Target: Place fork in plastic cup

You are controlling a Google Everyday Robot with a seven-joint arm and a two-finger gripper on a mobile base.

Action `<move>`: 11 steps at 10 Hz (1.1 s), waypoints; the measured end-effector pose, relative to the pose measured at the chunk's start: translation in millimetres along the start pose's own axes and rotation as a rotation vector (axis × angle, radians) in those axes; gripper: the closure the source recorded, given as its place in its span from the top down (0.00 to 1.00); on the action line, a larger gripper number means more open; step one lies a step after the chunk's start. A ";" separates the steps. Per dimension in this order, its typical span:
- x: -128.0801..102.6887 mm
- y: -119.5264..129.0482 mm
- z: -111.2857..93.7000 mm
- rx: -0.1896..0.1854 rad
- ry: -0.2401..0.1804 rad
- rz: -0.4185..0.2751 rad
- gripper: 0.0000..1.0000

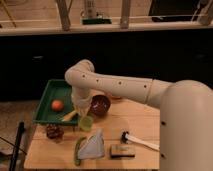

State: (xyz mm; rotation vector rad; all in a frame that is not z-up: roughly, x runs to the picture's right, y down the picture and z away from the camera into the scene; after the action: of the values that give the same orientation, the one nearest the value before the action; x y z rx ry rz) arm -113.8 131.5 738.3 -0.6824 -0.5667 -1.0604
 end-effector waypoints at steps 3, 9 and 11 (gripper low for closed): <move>-0.4 -0.3 9.8 -0.020 -0.020 -0.012 0.00; -0.2 3.7 20.5 -0.041 -0.036 -0.016 0.01; 0.0 4.5 23.2 -0.045 -0.041 -0.008 0.16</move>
State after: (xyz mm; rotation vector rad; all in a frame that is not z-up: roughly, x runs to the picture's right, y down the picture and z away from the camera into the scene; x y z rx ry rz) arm -111.8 150.2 752.6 -0.7434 -0.5821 -1.0713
